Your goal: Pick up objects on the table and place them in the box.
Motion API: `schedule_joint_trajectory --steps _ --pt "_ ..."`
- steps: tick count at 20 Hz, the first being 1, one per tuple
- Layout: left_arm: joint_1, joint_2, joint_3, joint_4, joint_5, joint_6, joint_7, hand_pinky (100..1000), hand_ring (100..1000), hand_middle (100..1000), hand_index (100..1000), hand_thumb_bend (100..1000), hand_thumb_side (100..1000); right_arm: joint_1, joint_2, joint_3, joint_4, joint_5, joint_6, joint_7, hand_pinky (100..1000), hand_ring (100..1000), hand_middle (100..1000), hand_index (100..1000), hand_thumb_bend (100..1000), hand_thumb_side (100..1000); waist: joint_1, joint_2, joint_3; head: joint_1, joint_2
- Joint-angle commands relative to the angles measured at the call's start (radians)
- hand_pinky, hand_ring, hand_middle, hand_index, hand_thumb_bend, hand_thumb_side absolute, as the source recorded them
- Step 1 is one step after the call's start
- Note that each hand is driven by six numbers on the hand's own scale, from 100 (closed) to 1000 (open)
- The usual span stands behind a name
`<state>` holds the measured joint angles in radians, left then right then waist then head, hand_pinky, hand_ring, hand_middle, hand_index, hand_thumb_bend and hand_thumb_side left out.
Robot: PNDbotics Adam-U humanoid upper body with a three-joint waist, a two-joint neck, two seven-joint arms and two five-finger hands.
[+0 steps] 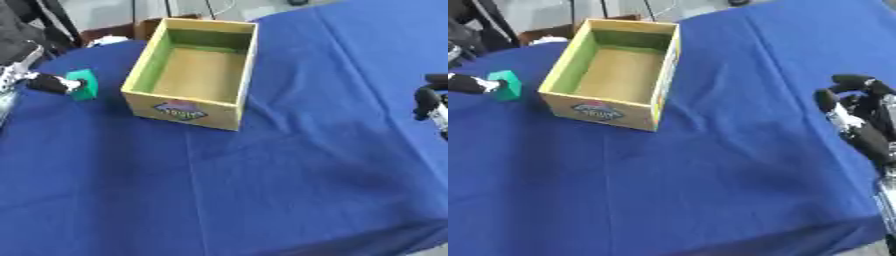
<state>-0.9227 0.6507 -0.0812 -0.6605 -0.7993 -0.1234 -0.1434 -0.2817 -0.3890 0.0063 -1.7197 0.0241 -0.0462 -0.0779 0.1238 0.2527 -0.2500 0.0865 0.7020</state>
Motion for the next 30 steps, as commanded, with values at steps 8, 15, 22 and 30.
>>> schedule_joint_trajectory --steps 8,15,22,30 --pt "-0.021 -0.002 0.080 -0.015 -0.196 -0.057 -0.010 785 805 730 829 653 334 -0.014 -0.009 -0.005 -0.018 0.005 -0.003 0.005 479 489 597 752 607 591 -0.005 -0.004 -0.007 -0.002 -0.011" --pt "-0.021 -0.013 0.112 0.000 -0.280 -0.082 -0.028 769 784 699 817 584 288 -0.013 -0.008 -0.007 -0.016 0.006 -0.003 0.007 479 489 598 752 607 590 -0.005 -0.004 -0.001 -0.006 -0.008" --pt "-0.020 -0.013 0.115 0.010 -0.265 -0.091 -0.109 754 774 688 812 485 219 -0.012 -0.008 -0.008 -0.015 0.006 -0.004 0.008 479 488 598 752 608 589 -0.007 -0.003 0.001 -0.008 -0.009" --pt "-0.018 -0.013 0.117 -0.001 -0.245 -0.082 -0.098 534 488 422 592 192 150 -0.010 -0.007 -0.011 -0.012 0.006 -0.004 0.008 479 488 599 752 608 589 -0.009 -0.003 0.004 -0.012 -0.006"
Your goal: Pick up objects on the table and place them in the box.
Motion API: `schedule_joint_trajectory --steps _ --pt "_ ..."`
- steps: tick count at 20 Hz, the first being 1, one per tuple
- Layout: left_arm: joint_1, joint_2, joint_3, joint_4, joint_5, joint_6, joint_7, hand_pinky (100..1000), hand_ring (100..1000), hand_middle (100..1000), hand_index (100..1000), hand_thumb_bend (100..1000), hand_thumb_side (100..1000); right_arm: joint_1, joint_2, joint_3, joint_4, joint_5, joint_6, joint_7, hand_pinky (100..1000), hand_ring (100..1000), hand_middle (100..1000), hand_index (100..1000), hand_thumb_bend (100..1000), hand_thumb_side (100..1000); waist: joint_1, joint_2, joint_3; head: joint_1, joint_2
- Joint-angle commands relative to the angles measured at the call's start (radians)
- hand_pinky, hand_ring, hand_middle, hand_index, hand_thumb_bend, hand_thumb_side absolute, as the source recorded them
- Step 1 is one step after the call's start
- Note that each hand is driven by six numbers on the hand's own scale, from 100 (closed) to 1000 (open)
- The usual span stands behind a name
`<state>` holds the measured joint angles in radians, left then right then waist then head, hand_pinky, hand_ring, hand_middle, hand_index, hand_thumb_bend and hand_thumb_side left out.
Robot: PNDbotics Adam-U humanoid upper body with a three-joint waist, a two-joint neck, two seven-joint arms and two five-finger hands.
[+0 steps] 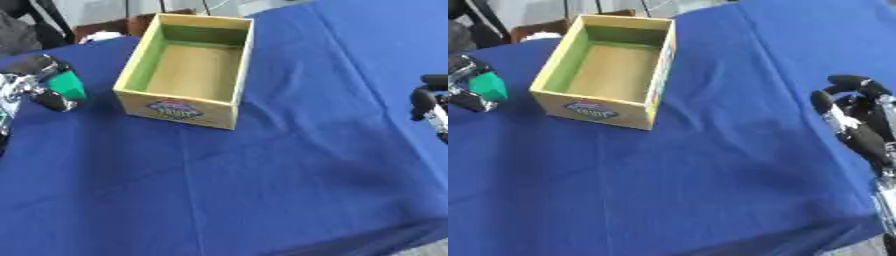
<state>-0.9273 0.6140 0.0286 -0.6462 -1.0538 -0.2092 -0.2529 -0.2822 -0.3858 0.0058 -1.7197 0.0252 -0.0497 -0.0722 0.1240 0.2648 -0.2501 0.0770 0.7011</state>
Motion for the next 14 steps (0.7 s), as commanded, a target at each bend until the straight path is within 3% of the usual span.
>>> schedule_joint_trajectory --steps 1,4,14 --pt "-0.013 0.024 0.007 -0.021 0.014 0.004 0.022 473 447 380 548 133 151 -0.008 -0.009 -0.011 -0.012 0.005 -0.001 0.002 479 488 599 752 610 588 -0.010 -0.016 0.007 -0.004 -0.004" --pt "-0.014 0.031 0.003 -0.052 0.035 -0.003 0.038 425 411 330 499 100 154 -0.002 -0.008 -0.014 -0.009 0.005 0.000 0.000 479 488 599 752 607 588 -0.014 -0.023 0.018 -0.009 0.004" --pt "-0.037 0.052 -0.045 -0.273 0.108 -0.035 -0.015 406 393 306 467 100 172 0.021 -0.003 -0.022 -0.002 0.005 -0.002 -0.006 480 488 600 753 605 593 -0.033 -0.059 0.057 -0.027 0.018"
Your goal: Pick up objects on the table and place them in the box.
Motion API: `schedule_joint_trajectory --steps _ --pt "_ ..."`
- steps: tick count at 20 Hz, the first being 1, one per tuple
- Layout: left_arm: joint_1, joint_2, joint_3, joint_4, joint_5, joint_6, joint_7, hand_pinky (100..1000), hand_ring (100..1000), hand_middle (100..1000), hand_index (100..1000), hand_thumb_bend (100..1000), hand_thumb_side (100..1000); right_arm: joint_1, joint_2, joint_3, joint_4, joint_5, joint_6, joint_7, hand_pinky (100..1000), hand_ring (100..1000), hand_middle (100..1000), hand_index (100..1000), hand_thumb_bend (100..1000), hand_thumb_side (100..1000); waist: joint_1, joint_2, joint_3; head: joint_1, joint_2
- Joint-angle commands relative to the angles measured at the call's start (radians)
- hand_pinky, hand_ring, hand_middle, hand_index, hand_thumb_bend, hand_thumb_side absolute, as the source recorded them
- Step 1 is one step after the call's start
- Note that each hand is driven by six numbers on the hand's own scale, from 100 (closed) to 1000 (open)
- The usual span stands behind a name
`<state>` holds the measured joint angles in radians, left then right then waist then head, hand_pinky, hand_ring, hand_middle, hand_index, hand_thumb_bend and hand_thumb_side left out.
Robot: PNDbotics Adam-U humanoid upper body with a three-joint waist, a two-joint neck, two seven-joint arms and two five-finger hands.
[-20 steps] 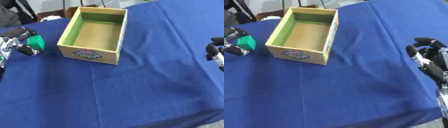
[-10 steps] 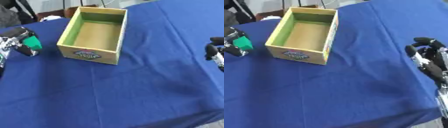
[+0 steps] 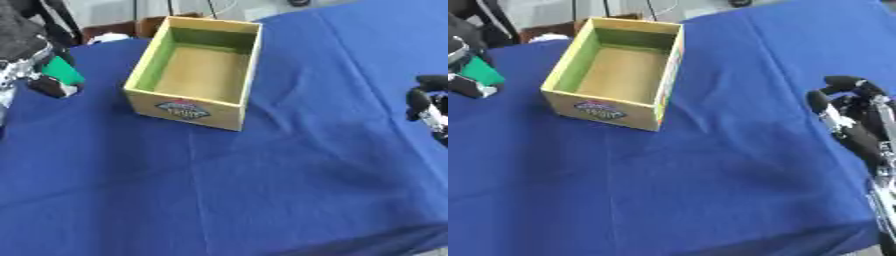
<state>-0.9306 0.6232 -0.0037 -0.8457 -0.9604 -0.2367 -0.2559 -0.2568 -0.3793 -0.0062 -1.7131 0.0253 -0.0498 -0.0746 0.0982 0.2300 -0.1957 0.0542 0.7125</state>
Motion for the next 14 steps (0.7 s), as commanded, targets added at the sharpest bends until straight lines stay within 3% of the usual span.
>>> schedule_joint_trajectory --steps 1,7,12,14 --pt "-0.039 0.038 -0.020 -0.101 0.016 -0.011 -0.017 408 394 306 466 100 173 -0.003 -0.010 -0.010 -0.008 0.004 -0.002 -0.004 480 488 600 753 604 594 -0.008 -0.027 0.004 -0.004 0.007" --pt "-0.110 -0.059 -0.070 -0.210 0.036 -0.036 -0.057 418 401 310 466 105 176 -0.003 -0.005 -0.005 -0.007 0.000 -0.004 0.001 480 488 600 753 600 597 -0.017 -0.040 -0.001 0.041 0.003" --pt "-0.153 -0.178 -0.112 -0.196 -0.015 -0.055 -0.082 442 408 316 473 133 187 -0.014 0.002 0.004 -0.008 -0.003 -0.005 0.011 480 487 600 753 597 598 -0.021 -0.037 -0.019 0.172 -0.024" --pt "-0.159 -0.216 -0.118 -0.172 -0.045 -0.061 -0.085 445 412 321 478 142 187 -0.018 0.004 0.007 -0.009 -0.005 -0.006 0.014 480 487 600 753 597 598 -0.021 -0.034 -0.028 0.200 -0.030"
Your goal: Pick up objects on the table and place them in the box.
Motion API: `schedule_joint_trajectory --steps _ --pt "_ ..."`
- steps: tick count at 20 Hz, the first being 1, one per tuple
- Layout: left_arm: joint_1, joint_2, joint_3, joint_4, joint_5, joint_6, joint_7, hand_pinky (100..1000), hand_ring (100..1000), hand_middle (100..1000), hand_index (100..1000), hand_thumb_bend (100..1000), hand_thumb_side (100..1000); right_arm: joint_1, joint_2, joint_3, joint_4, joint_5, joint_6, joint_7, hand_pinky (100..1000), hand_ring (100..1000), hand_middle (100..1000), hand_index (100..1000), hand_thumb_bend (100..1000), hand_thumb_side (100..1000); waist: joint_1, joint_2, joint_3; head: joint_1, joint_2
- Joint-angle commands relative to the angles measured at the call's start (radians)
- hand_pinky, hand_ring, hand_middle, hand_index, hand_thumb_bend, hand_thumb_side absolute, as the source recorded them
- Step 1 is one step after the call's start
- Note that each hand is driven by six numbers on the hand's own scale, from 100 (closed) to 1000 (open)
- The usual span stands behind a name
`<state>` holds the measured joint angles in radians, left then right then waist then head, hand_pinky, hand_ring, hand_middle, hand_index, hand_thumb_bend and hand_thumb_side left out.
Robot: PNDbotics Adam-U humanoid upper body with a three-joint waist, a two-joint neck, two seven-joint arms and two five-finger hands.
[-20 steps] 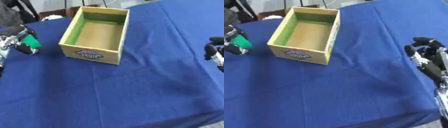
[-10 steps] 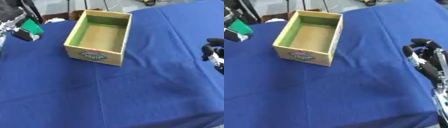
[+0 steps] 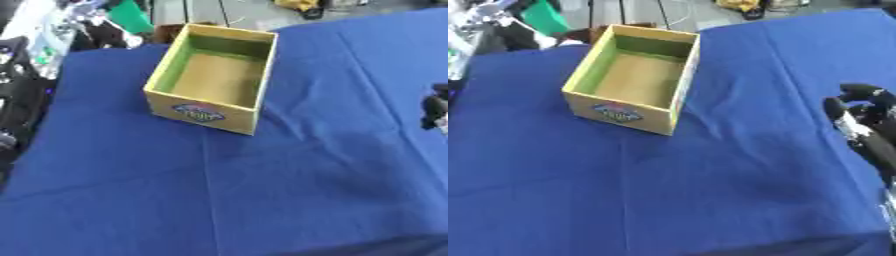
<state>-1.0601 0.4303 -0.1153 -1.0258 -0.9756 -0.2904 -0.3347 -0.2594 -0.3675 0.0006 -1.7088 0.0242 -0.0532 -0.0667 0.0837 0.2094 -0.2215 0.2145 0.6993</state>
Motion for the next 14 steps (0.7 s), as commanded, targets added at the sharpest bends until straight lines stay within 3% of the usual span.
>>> schedule_joint_trajectory --steps 1,4,5,6,7,8,9,10,11,12,14 --pt "-0.031 -0.040 -0.007 0.022 -0.044 -0.010 -0.006 448 414 324 480 143 189 -0.017 -0.007 0.001 -0.014 -0.005 -0.002 0.008 480 487 600 753 596 597 -0.007 -0.012 -0.006 0.047 -0.018" --pt "-0.028 -0.077 -0.008 0.070 -0.084 -0.018 -0.004 465 427 339 495 165 201 -0.023 -0.002 0.007 -0.014 -0.007 -0.002 0.015 480 487 600 753 595 596 -0.005 -0.008 -0.017 0.056 -0.018" --pt "-0.026 -0.086 -0.008 0.086 -0.098 -0.019 -0.003 478 438 352 507 221 227 -0.024 0.000 0.008 -0.014 -0.007 -0.002 0.017 480 486 600 753 594 596 -0.005 -0.007 -0.021 0.059 -0.018" --pt "-0.022 -0.095 -0.006 0.100 -0.113 -0.020 0.001 514 465 383 538 335 265 -0.026 0.001 0.010 -0.013 -0.007 -0.002 0.019 479 486 600 752 594 596 -0.004 -0.006 -0.023 0.061 -0.018" --pt "-0.019 -0.102 -0.005 0.111 -0.128 -0.022 0.006 519 469 387 541 344 266 -0.027 0.002 0.011 -0.013 -0.008 -0.002 0.021 479 486 600 752 594 595 -0.004 -0.004 -0.026 0.063 -0.018" --pt "-0.015 -0.106 -0.005 0.120 -0.143 -0.025 0.012 591 536 460 612 573 351 -0.027 0.003 0.012 -0.013 -0.008 -0.002 0.022 479 486 599 752 593 594 -0.004 -0.003 -0.027 0.065 -0.019" --pt "-0.012 -0.110 -0.006 0.124 -0.158 -0.029 0.020 627 579 497 642 629 376 -0.027 0.004 0.012 -0.013 -0.008 -0.002 0.023 479 486 599 752 593 594 -0.004 -0.003 -0.028 0.066 -0.019" --pt "-0.007 -0.115 -0.005 0.126 -0.174 -0.034 0.030 681 649 568 710 812 474 -0.027 0.005 0.012 -0.013 -0.008 -0.002 0.024 479 486 599 752 592 594 -0.004 -0.002 -0.028 0.067 -0.018" --pt "-0.004 -0.118 -0.005 0.126 -0.188 -0.039 0.042 689 661 580 723 850 493 -0.027 0.006 0.012 -0.013 -0.008 -0.002 0.024 479 486 599 752 592 594 -0.004 -0.002 -0.028 0.068 -0.017" --pt "0.000 -0.120 -0.004 0.126 -0.199 -0.045 0.055 723 707 627 769 968 550 -0.027 0.007 0.012 -0.013 -0.008 -0.002 0.024 479 485 599 752 591 594 -0.004 -0.002 -0.028 0.067 -0.016" --pt "0.004 -0.122 -0.004 0.131 -0.213 -0.053 0.076 723 707 627 769 968 550 -0.026 0.008 0.011 -0.012 -0.008 -0.002 0.024 479 485 599 752 591 594 -0.004 -0.003 -0.027 0.067 -0.015"
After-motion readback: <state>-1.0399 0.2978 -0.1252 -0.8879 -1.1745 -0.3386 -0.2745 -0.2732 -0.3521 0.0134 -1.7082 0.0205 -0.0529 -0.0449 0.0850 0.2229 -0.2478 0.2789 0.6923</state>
